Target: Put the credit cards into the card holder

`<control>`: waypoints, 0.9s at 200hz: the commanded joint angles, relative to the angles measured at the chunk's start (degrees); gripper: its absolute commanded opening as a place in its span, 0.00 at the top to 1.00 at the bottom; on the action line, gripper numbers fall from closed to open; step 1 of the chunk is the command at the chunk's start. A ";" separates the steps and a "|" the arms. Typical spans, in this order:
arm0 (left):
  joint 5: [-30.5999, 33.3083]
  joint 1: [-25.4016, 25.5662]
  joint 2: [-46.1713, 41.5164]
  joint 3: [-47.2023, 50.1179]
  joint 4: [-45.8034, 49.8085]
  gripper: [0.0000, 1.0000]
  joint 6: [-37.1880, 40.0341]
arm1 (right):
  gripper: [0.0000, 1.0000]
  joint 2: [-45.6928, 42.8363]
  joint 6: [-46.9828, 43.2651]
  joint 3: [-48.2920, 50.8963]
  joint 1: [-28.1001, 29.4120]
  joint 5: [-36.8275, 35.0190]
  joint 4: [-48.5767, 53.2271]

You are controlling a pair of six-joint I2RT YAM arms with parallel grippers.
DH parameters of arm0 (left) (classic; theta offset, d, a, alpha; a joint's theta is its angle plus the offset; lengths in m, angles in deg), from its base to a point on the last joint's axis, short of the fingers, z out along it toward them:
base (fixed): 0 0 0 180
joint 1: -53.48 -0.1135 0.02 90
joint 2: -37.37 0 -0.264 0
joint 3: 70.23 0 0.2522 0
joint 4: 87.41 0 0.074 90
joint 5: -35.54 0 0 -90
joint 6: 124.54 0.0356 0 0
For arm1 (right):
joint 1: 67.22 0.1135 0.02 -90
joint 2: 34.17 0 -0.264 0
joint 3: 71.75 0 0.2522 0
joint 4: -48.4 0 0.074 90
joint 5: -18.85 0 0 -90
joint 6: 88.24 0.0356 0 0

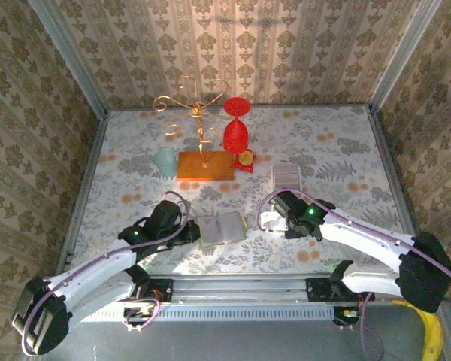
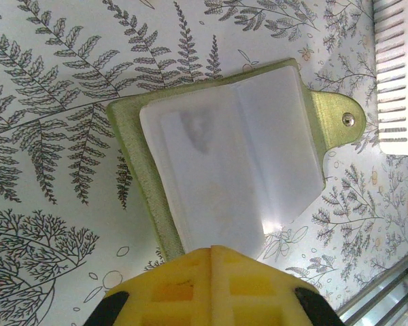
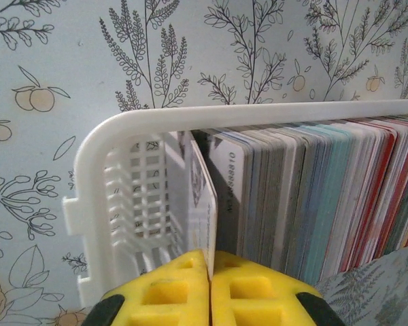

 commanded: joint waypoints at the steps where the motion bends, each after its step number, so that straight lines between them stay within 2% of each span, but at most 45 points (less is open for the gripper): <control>1: -0.96 -0.25 -0.92 0.50 -0.91 0.95 -0.64 | 0.93 -1.60 0.08 -2.66 -0.16 -2.15 -0.49; 35: -1.25 -0.23 -0.93 0.32 -0.85 0.96 -0.67 | 0.93 -2.41 0.77 -3.63 -0.14 -0.49 1.80; 79: -1.57 -0.23 -1.01 -0.27 -0.62 0.96 -0.56 | 1.00 -3.97 2.54 -5.29 -0.11 2.28 6.25; 128: -1.67 -0.24 -1.71 -2.57 1.78 0.97 0.22 | 1.00 -5.16 6.29 -7.81 -0.16 7.58 11.70; 160: -2.71 -0.06 -2.59 -4.30 2.30 0.96 -0.20 | 1.00 -6.29 13.22 -11.35 -0.21 13.17 14.98; 180: -3.42 0.28 -2.43 -5.06 1.39 0.96 -0.70 | 1.00 -6.49 25.24 -14.75 -0.33 14.63 14.33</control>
